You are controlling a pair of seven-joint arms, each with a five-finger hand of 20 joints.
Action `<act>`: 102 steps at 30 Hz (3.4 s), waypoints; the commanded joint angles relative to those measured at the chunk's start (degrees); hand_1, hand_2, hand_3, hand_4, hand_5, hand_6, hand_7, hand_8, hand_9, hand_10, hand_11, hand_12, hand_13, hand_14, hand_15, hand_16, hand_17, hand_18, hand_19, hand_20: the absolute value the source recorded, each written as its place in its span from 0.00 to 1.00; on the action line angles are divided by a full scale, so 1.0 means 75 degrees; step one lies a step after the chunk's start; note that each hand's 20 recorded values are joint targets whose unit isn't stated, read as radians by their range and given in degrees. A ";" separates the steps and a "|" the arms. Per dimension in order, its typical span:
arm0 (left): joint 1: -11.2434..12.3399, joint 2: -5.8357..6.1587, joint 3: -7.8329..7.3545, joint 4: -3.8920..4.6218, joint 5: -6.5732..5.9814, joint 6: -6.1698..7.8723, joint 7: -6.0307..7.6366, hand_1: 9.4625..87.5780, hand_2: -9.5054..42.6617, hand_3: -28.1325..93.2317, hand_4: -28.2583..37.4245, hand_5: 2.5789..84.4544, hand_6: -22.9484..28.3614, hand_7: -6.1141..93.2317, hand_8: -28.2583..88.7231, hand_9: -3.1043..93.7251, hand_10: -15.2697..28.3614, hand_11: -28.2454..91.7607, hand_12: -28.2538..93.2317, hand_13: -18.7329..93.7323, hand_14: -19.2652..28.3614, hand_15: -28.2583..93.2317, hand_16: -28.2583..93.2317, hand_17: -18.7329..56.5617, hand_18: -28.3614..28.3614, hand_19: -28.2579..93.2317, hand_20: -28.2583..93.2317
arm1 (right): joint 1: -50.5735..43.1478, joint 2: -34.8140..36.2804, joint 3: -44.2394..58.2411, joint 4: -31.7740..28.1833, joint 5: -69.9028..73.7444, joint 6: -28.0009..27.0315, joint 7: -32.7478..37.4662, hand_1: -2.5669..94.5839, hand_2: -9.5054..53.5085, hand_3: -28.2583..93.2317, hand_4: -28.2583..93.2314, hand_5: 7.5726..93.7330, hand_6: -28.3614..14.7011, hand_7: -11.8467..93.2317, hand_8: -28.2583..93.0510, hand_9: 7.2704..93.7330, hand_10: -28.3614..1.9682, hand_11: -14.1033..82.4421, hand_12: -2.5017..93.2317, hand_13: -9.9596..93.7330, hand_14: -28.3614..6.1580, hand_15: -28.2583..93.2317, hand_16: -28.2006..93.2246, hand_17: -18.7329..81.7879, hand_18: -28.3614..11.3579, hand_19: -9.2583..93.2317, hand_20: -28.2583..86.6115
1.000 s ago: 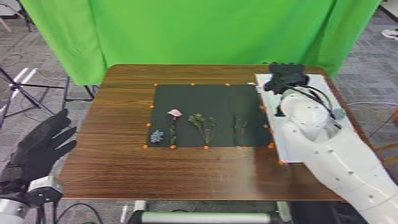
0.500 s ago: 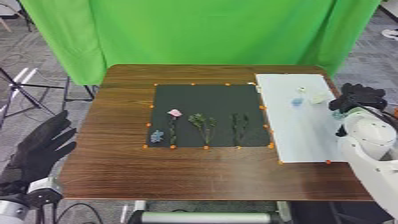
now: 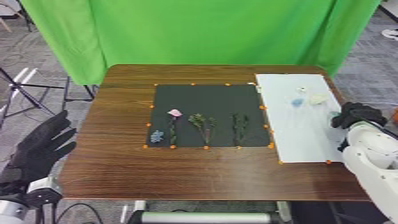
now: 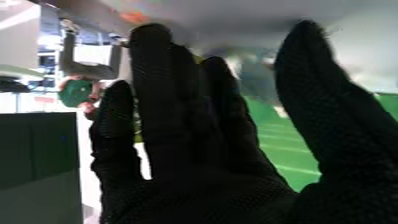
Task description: Arrange flowers
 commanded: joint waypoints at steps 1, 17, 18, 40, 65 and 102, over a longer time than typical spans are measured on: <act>0.0006 0.0044 -0.0034 0.0029 0.0001 -0.0044 -0.0101 0.18 0.19 0.81 0.00 0.23 0.45 0.26 0.16 0.21 0.55 0.33 0.39 0.28 0.65 0.36 0.29 0.08 0.81 0.52 0.31 | -0.0191 -0.0013 -0.0209 -0.0043 -0.0398 0.0918 -0.0300 0.44 0.00 0.91 0.00 0.50 0.68 0.59 0.19 0.69 0.71 0.45 0.43 0.75 0.73 0.67 0.48 0.42 0.24 0.84 0.68; 0.0034 -0.0012 -0.0014 0.0001 0.0015 -0.0031 -0.0098 0.18 0.19 0.81 0.00 0.23 0.45 0.26 0.16 0.21 0.55 0.33 0.39 0.28 0.65 0.36 0.29 0.08 0.81 0.52 0.31 | 0.0271 -0.0294 -0.0490 -0.0365 -0.0507 -0.0023 -0.0215 0.31 0.00 0.96 0.00 0.28 0.50 0.45 0.11 0.34 0.49 0.48 0.30 0.56 0.62 0.73 0.41 0.34 0.23 0.81 0.70; 0.0042 -0.0010 -0.0011 -0.0008 0.0013 -0.0017 -0.0101 0.18 0.19 0.81 0.00 0.23 0.45 0.26 0.16 0.21 0.55 0.33 0.39 0.28 0.65 0.36 0.29 0.08 0.81 0.52 0.31 | 0.0306 -0.0300 -0.0528 -0.0344 -0.0508 -0.0004 -0.0209 0.31 0.00 0.96 0.00 0.28 0.50 0.45 0.11 0.34 0.49 0.47 0.29 0.56 0.62 0.73 0.41 0.34 0.23 0.81 0.70; 0.0093 -0.0097 -0.0041 -0.0055 0.0011 0.0071 -0.0088 0.18 0.19 0.81 0.00 0.23 0.45 0.26 0.16 0.21 0.55 0.33 0.39 0.28 0.65 0.37 0.29 0.08 0.82 0.53 0.31 | 0.0385 -0.0528 -0.0924 -0.0353 -0.0603 0.1556 -0.1101 0.53 0.01 0.89 0.00 0.68 0.72 0.60 0.22 0.87 0.75 0.36 0.55 0.83 0.73 0.70 0.51 0.46 0.23 0.87 0.71; -0.0103 0.0047 0.0104 0.0029 -0.0012 0.0017 -0.0291 0.18 0.19 0.81 0.00 0.23 0.45 0.26 0.16 0.21 0.55 0.33 0.39 0.28 0.65 0.36 0.29 0.08 0.81 0.53 0.31 | 0.2408 -0.3034 -0.3559 -0.1306 -0.0263 0.0857 -0.2905 0.52 0.00 0.91 0.00 0.70 0.71 0.59 0.22 0.88 0.74 0.36 0.56 0.83 0.72 0.70 0.52 0.46 0.23 0.87 0.71; -0.0182 0.0106 0.0153 0.0109 -0.0028 -0.0036 -0.0365 0.18 0.19 0.81 0.00 0.23 0.45 0.26 0.16 0.21 0.55 0.33 0.39 0.28 0.65 0.37 0.29 0.08 0.82 0.53 0.31 | 0.2684 -0.3824 -0.3824 -0.0380 -0.0827 -0.0671 -0.2511 0.36 0.00 0.93 0.00 0.58 0.67 0.52 0.17 0.65 0.63 0.57 0.33 0.70 0.65 0.74 0.46 0.38 0.21 0.82 0.72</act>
